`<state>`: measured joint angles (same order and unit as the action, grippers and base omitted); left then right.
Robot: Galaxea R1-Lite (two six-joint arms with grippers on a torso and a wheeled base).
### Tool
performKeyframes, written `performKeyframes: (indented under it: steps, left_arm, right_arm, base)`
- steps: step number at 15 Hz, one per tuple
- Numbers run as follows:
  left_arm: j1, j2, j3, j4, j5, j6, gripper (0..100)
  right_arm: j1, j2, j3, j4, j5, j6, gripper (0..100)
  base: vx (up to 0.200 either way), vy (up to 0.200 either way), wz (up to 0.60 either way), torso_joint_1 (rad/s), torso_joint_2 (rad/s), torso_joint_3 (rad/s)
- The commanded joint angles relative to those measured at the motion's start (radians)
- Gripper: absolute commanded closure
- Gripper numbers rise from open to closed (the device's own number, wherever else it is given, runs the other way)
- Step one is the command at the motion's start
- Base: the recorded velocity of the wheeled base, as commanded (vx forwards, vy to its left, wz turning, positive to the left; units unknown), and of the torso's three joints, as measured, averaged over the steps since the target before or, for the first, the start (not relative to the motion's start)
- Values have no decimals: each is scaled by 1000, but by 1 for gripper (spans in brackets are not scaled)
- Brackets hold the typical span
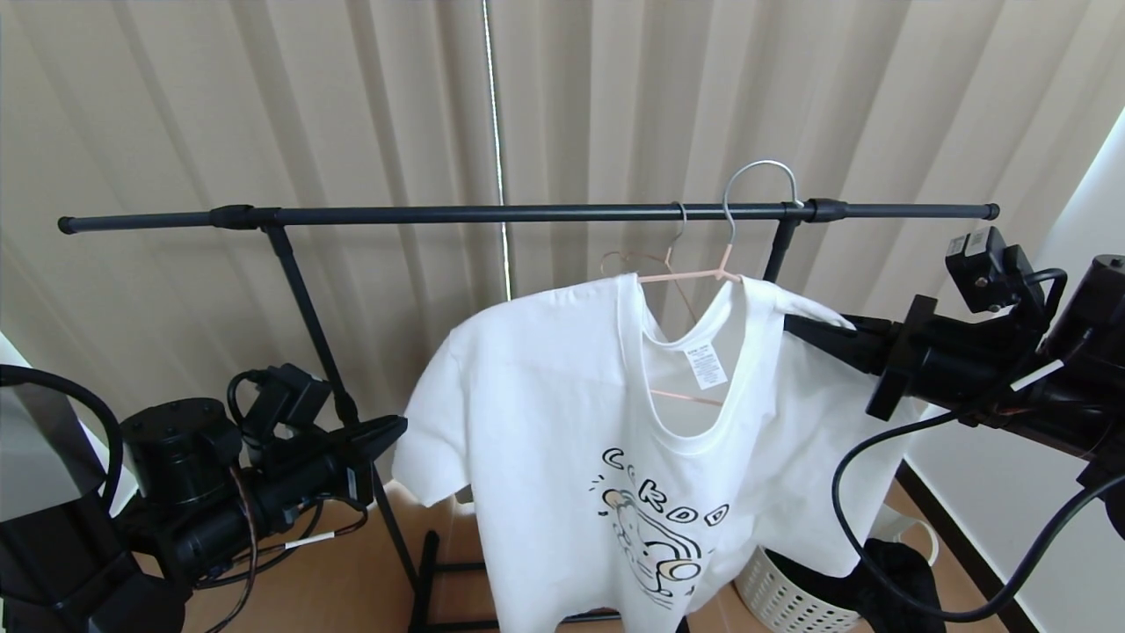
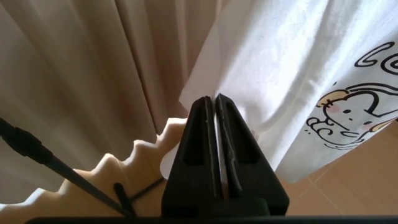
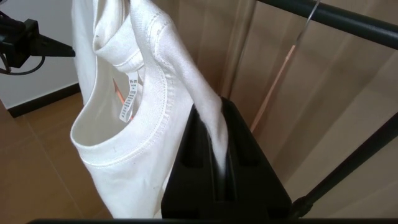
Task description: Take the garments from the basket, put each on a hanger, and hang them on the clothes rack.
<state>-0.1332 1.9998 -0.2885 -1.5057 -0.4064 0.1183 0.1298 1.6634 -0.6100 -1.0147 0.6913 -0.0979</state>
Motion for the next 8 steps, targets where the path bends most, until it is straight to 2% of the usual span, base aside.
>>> performKeyframes:
  steps: [1, 5, 8]
  left_arm:
    - [0, -4, 8, -2, -5, 1, 0]
    - [-26, -22, 51, -65, -9, -5, 0]
    - [-46, -81, 52, -65, -9, -25, 0]
  right_arm:
    - [1, 2, 1, 1, 1, 0, 100]
    - [2, 7, 10, 1, 10, -2, 100]
    - [-7, 38, 7, -1, 96, -2, 100]
  base:
    - [0, 0, 0, 0, 0, 0]
    - [0, 0, 0, 0, 0, 0]
    - [0, 0, 0, 0, 0, 0]
